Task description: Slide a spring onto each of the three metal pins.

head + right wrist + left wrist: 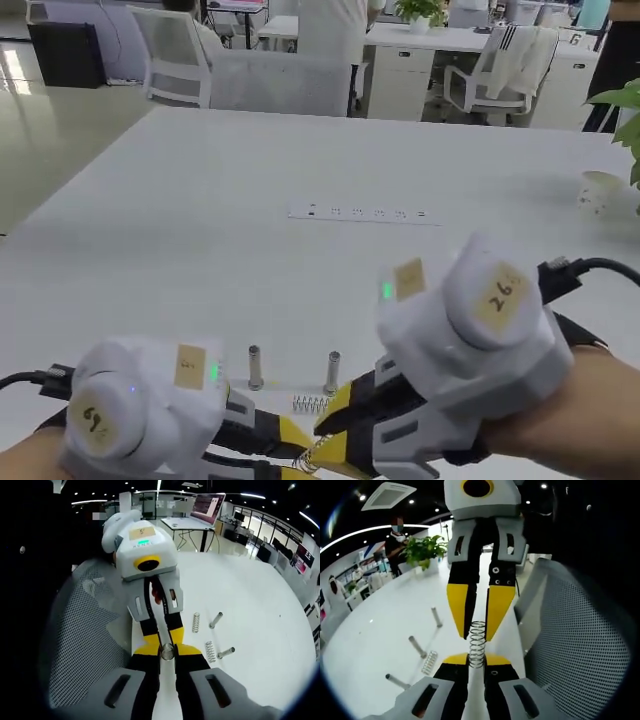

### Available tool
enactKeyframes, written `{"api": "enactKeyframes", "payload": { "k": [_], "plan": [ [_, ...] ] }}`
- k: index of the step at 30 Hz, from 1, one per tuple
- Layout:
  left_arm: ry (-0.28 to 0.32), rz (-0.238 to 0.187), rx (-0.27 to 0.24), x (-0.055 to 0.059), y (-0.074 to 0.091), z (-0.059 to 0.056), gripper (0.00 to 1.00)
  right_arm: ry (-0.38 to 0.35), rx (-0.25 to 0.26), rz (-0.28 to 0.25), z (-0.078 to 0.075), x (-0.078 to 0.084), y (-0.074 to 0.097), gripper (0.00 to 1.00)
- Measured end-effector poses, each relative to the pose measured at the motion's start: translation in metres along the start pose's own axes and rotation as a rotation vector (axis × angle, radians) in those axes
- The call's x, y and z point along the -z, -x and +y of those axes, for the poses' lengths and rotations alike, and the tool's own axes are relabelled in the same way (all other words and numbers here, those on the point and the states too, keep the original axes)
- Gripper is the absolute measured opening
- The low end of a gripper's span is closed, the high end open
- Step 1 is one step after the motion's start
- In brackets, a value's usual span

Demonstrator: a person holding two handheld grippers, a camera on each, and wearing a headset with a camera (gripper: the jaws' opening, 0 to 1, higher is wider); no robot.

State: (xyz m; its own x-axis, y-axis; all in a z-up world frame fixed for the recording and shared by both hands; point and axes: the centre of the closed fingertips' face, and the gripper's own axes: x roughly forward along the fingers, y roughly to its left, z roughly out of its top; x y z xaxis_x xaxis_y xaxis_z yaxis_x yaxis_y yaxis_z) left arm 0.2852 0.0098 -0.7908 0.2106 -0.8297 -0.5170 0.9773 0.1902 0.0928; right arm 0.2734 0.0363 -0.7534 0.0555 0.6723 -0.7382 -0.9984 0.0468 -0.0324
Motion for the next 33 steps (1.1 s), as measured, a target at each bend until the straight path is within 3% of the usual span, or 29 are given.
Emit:
{"api": "enactKeyframes", "payload": {
  "k": [6,10,13,23,30,33],
  "plan": [
    [0.007,0.002,-0.001,0.0,0.0,0.001,0.03,-0.007,-0.005,0.018,-0.001,0.002,-0.001,0.08],
    [0.015,-0.003,0.001,-0.001,-0.001,0.0,0.03,-0.017,-0.008,0.035,0.0,0.006,-0.002,0.19],
    [0.023,-0.004,-0.005,-0.001,0.0,0.002,0.03,-0.002,0.0,0.068,0.0,0.013,-0.006,0.15],
    [0.025,-0.012,0.001,-0.004,-0.001,-0.002,0.03,-0.001,-0.007,0.105,-0.001,0.019,-0.013,0.09],
    [0.034,-0.021,-0.007,-0.006,0.0,0.0,0.03,-0.006,-0.002,0.105,-0.002,0.018,-0.012,0.08],
    [0.066,-0.027,-0.013,-0.006,0.0,0.001,0.04,-0.013,0.002,0.103,-0.004,0.017,-0.01,0.08]
  ]
}}
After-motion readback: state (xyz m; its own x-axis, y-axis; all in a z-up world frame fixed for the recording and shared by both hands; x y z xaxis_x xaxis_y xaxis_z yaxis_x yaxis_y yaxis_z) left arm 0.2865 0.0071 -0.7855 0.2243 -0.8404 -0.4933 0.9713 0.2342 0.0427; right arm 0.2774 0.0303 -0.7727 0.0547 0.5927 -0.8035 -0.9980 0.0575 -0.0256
